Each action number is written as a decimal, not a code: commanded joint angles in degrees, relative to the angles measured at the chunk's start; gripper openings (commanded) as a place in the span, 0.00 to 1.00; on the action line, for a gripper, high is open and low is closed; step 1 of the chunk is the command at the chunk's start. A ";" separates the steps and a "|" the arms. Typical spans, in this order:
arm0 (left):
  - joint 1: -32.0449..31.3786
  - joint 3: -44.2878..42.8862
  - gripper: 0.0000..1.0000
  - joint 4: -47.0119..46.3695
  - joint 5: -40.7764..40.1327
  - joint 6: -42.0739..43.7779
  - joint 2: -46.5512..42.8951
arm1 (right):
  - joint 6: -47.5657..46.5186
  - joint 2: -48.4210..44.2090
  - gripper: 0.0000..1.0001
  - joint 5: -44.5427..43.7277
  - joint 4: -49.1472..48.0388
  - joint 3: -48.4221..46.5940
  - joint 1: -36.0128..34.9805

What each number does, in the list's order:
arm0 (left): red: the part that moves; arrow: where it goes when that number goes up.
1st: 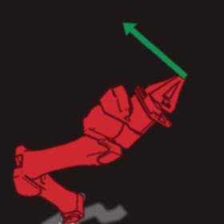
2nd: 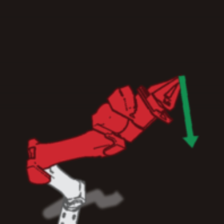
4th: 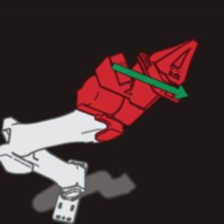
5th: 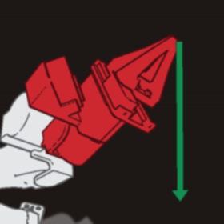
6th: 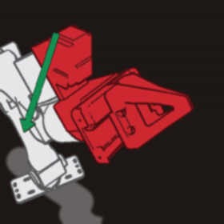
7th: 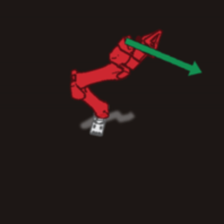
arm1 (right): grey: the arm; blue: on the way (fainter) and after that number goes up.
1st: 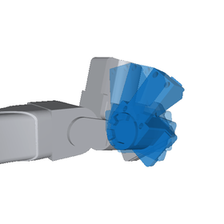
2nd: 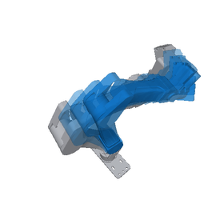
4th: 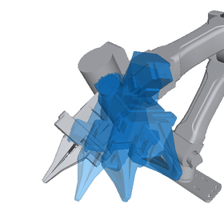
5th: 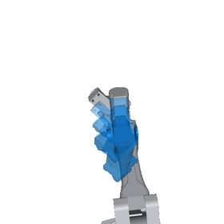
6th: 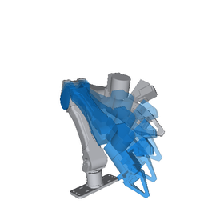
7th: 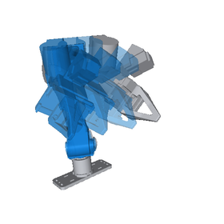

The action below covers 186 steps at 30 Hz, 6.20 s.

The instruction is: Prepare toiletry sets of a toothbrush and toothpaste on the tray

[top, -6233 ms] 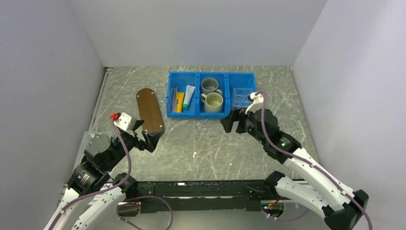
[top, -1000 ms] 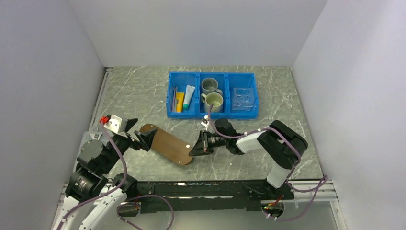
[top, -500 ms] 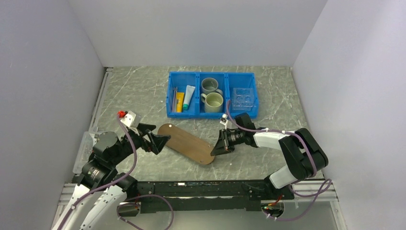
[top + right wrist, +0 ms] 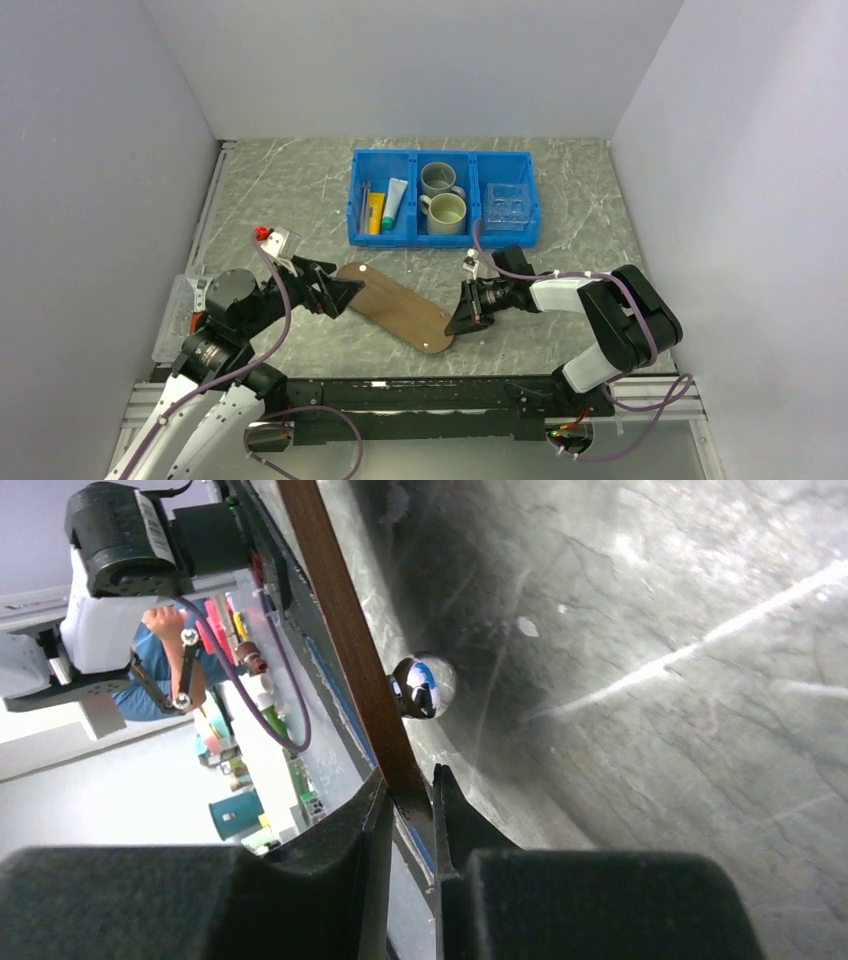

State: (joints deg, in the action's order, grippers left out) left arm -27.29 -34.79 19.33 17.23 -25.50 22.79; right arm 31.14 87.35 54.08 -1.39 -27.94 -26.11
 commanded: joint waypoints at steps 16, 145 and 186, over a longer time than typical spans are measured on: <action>0.22 0.07 0.99 -2.03 -4.27 -2.55 7.37 | -0.47 -6.06 0.47 -13.97 10.48 -0.92 1.00; -1.07 10.64 0.76 -20.38 0.69 -7.89 38.49 | 24.33 -41.97 0.52 -61.82 22.66 8.23 -12.40; -1.16 8.19 0.82 -7.42 5.10 -6.06 39.99 | 14.92 -32.05 0.57 -50.23 17.05 3.22 -7.23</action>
State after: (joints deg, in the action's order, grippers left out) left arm -28.23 -26.46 15.70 19.86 -32.16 61.82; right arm 46.04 54.83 3.53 18.24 -22.31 -33.54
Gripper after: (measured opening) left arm 0.826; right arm 0.571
